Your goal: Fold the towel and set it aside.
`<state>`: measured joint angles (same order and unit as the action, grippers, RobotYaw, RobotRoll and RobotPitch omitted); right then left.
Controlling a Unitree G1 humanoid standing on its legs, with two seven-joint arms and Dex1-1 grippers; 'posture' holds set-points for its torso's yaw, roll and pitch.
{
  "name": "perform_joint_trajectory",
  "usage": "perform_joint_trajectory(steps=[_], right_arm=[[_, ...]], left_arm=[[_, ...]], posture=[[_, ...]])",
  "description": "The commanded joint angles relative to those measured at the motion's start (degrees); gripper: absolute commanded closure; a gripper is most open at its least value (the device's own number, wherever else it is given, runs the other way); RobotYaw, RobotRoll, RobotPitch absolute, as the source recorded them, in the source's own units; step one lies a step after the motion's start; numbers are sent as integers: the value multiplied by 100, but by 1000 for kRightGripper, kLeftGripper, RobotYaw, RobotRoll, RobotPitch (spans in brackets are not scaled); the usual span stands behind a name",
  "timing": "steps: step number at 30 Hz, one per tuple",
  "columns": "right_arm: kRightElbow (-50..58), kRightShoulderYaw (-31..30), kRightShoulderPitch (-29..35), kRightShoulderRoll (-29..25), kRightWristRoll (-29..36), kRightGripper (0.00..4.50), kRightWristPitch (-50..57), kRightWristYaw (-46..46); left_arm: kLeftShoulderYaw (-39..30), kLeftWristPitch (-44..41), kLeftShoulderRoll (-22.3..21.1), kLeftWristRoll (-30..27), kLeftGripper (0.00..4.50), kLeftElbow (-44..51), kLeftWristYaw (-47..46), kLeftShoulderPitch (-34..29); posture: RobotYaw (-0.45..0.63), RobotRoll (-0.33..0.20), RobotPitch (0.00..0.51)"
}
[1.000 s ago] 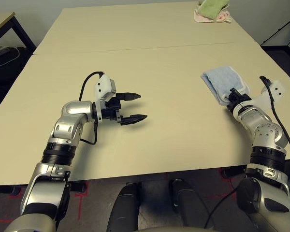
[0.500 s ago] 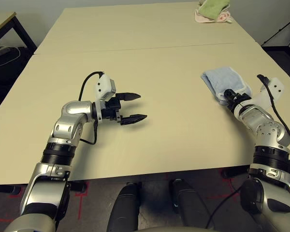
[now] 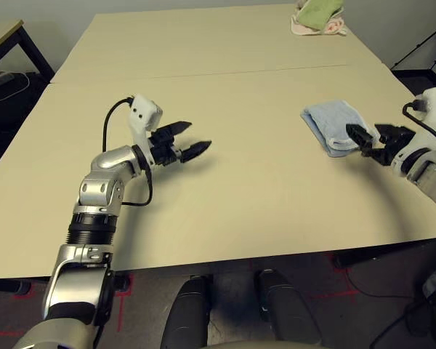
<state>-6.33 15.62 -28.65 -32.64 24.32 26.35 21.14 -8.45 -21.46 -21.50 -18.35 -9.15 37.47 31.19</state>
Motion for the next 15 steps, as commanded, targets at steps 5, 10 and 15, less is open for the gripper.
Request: perform_joint_trajectory(steps=[5, 10, 15], right_arm=[[-1452, -196, -307, 689, -724, 24, -2142, 82], [-1961, -102, -342, 954, -985, 24, -3328, -72], [-2260, -52, -346, 1215, -998, 24, -3762, -228]], left_arm=[[-500, 132, 710, 172, 0, 461, -1841, -465], [-651, 736, 929, 600, 0, 364, -2852, -522], [-646, 1734, 731, 1082, 0, -361, -3237, -430]], posture=[[53, 0, 107], [55, 0, 110], [38, 0, 106]])
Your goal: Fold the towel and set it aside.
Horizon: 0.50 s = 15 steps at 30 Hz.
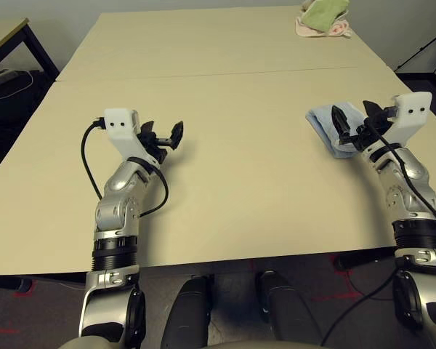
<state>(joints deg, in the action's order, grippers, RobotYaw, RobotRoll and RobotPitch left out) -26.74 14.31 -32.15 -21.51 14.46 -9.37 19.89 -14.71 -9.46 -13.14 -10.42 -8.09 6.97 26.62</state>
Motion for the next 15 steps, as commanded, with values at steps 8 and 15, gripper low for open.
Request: perform_joint_trajectory(steps=[8, 15], right_arm=[[-833, -2, -131, 461, -141, 24, -636, -296], [-1126, 68, -154, 449, -159, 24, -768, -351]], left_arm=[[-4, 1988, -386, 550, 0, -1928, -285, 223], [-134, 2338, -461, 79, 0, -2308, 355, 246]], posture=[[29, 0, 103], [25, 0, 101]])
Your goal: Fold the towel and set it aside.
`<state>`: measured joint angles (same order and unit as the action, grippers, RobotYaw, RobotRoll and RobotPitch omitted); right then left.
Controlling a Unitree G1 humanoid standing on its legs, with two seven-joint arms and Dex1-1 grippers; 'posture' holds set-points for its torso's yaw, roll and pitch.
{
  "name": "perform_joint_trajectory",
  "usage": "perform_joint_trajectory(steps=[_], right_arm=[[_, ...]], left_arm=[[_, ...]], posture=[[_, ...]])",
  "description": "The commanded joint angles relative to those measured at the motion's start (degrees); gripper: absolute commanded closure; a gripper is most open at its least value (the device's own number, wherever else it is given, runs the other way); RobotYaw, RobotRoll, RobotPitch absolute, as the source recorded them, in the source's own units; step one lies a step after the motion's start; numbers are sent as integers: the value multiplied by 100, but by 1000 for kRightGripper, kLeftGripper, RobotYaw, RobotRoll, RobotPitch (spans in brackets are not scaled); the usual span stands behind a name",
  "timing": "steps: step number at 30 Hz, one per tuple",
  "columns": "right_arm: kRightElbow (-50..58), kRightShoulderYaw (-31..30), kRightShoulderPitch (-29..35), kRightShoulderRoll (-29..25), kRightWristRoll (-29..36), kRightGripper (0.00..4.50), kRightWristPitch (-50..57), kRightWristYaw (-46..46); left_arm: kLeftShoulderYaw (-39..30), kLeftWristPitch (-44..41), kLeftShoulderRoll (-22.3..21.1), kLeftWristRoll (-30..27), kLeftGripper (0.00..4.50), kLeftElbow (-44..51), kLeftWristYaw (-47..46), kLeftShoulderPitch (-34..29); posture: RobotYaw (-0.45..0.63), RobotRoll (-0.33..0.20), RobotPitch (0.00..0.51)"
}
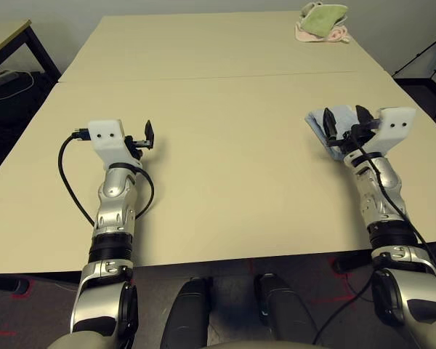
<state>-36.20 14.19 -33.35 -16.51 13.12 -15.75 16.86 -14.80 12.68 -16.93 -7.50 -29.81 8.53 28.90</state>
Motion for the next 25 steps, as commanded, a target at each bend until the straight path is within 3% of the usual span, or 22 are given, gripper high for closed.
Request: perform_joint_trajectory(steps=[1, 25], right_arm=[[-222, 93, -46, -61, -29, 24, -205, -58], [-851, 58, -326, -96, -26, 24, -581, -8]], left_arm=[[-145, 136, -103, -264, 0, -144, 268, -2], [-195, -485, -362, -332, 0, 146, 349, -204]], posture=[[24, 0, 100], [27, 0, 100]])
